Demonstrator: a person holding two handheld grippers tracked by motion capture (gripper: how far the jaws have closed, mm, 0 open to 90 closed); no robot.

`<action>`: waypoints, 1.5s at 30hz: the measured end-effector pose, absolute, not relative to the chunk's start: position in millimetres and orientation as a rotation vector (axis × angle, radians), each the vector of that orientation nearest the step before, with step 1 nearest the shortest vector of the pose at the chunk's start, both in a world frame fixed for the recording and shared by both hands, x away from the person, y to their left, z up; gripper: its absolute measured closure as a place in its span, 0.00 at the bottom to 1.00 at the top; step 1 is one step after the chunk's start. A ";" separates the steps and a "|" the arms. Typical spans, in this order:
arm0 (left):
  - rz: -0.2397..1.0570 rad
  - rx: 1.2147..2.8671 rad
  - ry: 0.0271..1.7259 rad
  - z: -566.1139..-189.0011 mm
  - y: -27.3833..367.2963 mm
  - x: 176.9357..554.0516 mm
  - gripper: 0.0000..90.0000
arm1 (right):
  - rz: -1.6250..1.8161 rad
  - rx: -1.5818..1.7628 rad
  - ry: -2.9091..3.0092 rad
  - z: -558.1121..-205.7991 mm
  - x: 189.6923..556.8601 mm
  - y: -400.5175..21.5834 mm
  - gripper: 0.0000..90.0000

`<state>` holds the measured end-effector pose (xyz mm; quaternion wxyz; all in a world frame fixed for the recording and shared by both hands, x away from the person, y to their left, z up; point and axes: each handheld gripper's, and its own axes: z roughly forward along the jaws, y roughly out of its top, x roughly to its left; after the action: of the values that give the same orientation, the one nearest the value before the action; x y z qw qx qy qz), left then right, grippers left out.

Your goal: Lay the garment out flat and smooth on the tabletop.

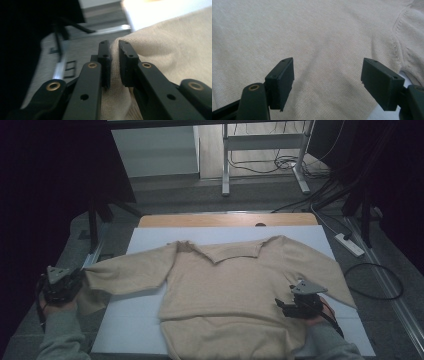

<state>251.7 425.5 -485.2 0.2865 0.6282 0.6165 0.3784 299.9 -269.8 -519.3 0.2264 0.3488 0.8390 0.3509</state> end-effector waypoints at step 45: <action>0.422 1.997 1.057 -493.2 249.4 294.5 0.31 | 0.951 0.940 2.318 -520.1 300.0 -267.8 0.30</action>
<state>294.5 249.4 -493.2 0.4093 0.7927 0.4195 0.1676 300.0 -267.8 -520.1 0.2307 0.3418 0.8429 0.3458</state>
